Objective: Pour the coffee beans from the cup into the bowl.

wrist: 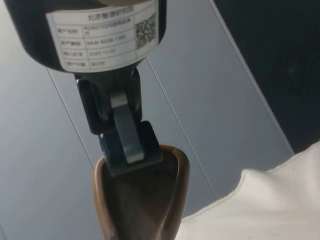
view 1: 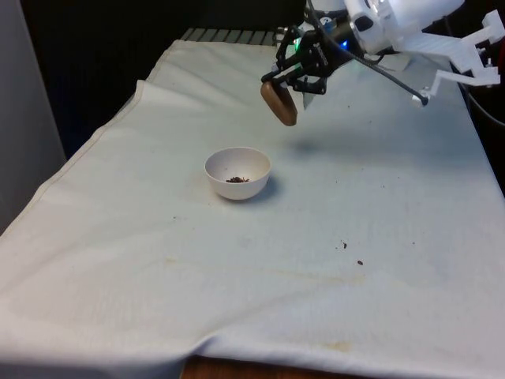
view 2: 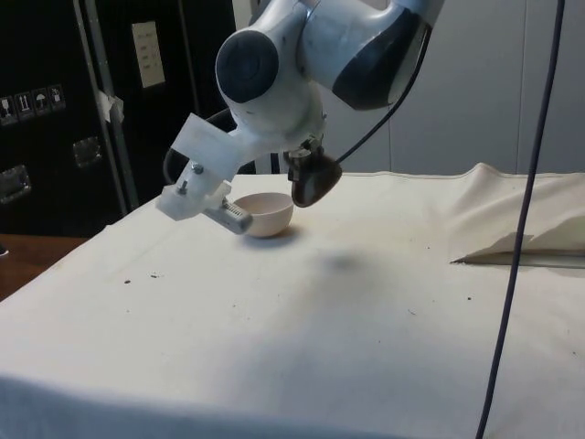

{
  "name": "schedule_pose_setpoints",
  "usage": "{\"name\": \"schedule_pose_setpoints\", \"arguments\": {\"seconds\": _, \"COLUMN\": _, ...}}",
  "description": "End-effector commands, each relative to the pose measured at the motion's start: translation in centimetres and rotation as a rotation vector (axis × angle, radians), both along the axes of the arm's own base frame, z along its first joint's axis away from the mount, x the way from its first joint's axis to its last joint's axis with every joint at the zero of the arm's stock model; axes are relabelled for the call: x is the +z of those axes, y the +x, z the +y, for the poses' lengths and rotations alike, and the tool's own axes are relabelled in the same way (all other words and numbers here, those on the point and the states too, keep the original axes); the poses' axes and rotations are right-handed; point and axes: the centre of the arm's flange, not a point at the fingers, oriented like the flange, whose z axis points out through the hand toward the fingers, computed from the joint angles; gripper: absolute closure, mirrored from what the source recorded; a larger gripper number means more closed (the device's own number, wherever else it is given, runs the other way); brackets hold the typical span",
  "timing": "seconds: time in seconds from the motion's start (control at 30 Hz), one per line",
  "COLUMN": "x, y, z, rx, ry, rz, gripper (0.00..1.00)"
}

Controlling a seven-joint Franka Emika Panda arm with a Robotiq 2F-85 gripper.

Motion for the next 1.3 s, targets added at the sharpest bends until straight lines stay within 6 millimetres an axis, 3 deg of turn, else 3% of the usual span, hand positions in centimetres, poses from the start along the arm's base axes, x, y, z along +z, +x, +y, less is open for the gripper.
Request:
{"name": "schedule_pose_setpoints", "arguments": {"seconds": 0.0, "x": -0.1, "y": 0.1, "z": -0.1, "rx": -0.003, "ry": 0.022, "rz": -0.006, "gripper": 1.0}}
{"name": "schedule_pose_setpoints", "arguments": {"seconds": 1.27, "x": -1.4, "y": 1.5, "z": -1.2, "rx": -0.063, "ry": 0.254, "rz": -0.101, "gripper": 1.0}}
